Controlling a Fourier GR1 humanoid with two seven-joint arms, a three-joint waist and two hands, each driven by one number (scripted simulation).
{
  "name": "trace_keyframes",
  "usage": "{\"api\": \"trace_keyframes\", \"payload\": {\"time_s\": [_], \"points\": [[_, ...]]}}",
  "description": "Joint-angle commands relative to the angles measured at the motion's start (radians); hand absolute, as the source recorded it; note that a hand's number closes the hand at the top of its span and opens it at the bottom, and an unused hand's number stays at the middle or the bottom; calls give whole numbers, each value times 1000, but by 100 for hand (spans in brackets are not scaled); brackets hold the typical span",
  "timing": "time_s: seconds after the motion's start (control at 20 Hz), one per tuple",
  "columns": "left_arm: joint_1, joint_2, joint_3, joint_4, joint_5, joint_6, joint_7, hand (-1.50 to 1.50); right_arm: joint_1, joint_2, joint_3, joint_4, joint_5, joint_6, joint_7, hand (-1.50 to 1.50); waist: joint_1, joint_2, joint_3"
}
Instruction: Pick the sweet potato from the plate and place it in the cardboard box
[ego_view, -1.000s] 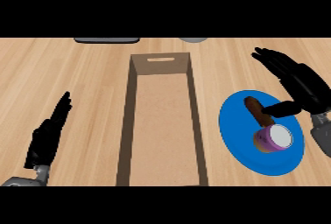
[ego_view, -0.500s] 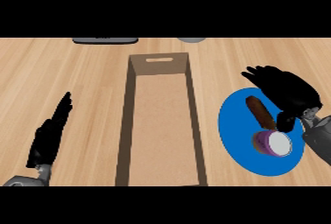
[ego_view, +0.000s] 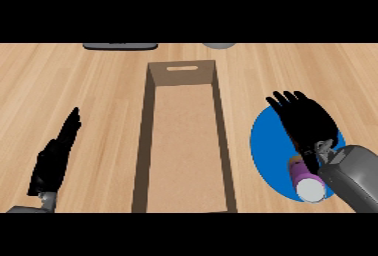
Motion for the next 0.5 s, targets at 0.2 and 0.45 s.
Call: {"api": "trace_keyframes", "payload": {"time_s": [0.2, 0.45], "points": [[-24, -55, 21, 34, -46, -22, -11, 0, 44, 81, -40, 78, 139, 14, 3, -150, 1, 7, 7], [72, -71, -6, -122, -88, -1, 65, 0, 85, 60, -90, 55, 181, 17, -36, -150, 4, 5, 8]]}}
